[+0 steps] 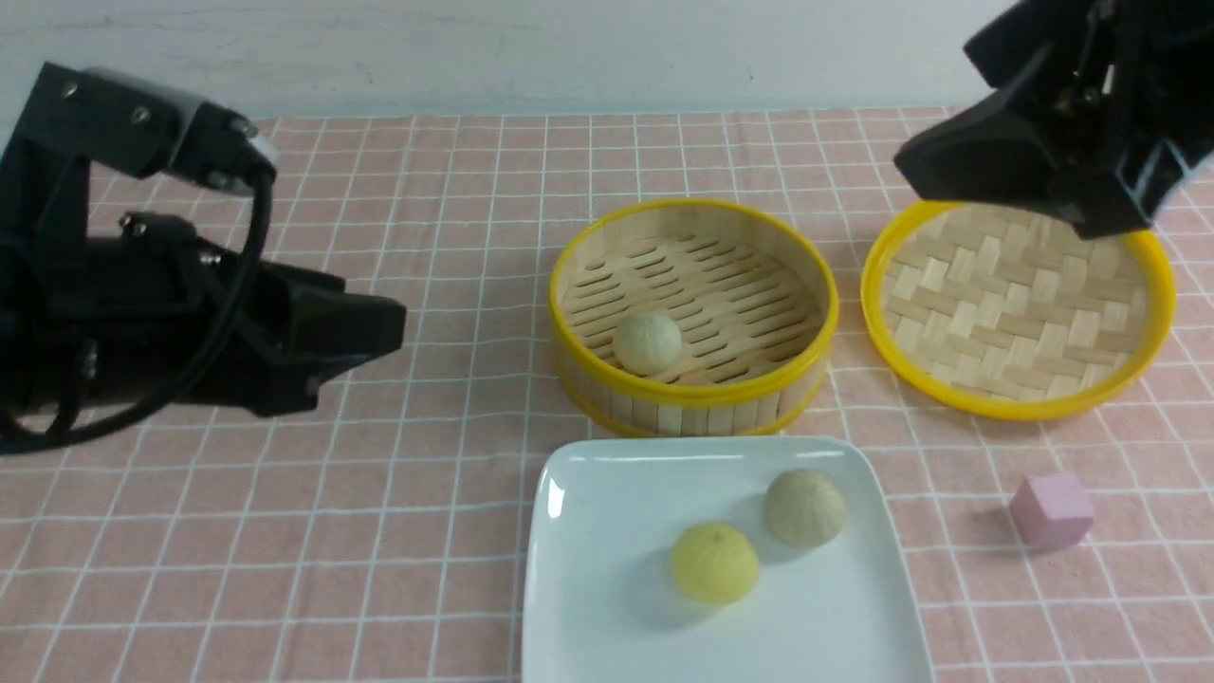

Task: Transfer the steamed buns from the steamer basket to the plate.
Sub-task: Use the left arm to grab the steamed stuffed bun that is closest to it

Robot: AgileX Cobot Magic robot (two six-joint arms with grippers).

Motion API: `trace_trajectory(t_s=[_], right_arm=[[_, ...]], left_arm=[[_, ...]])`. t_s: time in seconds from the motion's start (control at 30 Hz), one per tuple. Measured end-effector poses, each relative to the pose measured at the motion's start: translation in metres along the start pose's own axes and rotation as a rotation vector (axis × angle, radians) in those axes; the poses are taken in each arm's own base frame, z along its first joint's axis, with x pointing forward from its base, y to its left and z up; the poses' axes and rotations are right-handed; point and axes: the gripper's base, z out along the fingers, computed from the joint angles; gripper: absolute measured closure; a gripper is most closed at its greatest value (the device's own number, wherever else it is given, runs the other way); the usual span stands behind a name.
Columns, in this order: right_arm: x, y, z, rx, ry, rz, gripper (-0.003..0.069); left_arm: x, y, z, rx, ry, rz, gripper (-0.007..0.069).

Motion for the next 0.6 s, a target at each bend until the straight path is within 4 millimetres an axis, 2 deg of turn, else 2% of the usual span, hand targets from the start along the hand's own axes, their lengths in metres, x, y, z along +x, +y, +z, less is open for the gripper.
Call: trace_trajectory(t_s=[0.03, 0.17, 0.2, 0.3, 0.37, 0.4, 0.43, 0.5, 0.53, 0.6], right_arm=[[0.002, 0.001, -0.006, 0.003, 0.011, 0.003, 0.0101], [0.002, 0.004, -0.021, 0.017, -0.022, -0.001, 0.0101], [0.002, 0.004, -0.022, 0.017, -0.024, -0.001, 0.0101], [0.003, 0.007, -0.034, 0.025, -0.044, -0.006, 0.0101], [0.004, 0.008, -0.038, 0.024, -0.043, -0.008, 0.0101], [0.005, 0.009, -0.041, 0.021, -0.039, -0.007, 0.0101], [0.005, 0.009, -0.041, 0.021, -0.039, -0.007, 0.0101], [0.006, 0.01, -0.045, 0.02, -0.039, -0.007, 0.0101], [0.006, 0.01, -0.045, 0.02, -0.039, -0.007, 0.0101], [0.007, 0.011, -0.049, 0.021, -0.042, -0.007, 0.0101]], left_arm=[[-0.008, 0.006, 0.008, 0.015, 0.008, 0.024, 0.0211], [-0.02, 0.024, 0.031, 0.046, 0.044, 0.034, 0.0181], [-0.021, 0.024, 0.031, 0.046, 0.041, 0.038, 0.0179], [-0.024, 0.034, 0.058, 0.079, 0.08, 0.053, 0.0155], [-0.024, 0.034, 0.07, 0.096, 0.095, 0.071, 0.0152], [-0.026, 0.031, 0.084, 0.112, 0.104, 0.104, 0.0149], [-0.025, 0.03, 0.086, 0.114, 0.106, 0.106, 0.0149], [-0.027, 0.021, 0.11, 0.119, 0.11, 0.156, 0.0148], [-0.027, 0.021, 0.11, 0.118, 0.109, 0.157, 0.0148], [-0.028, 0.014, 0.131, 0.094, 0.104, 0.188, 0.0147]])
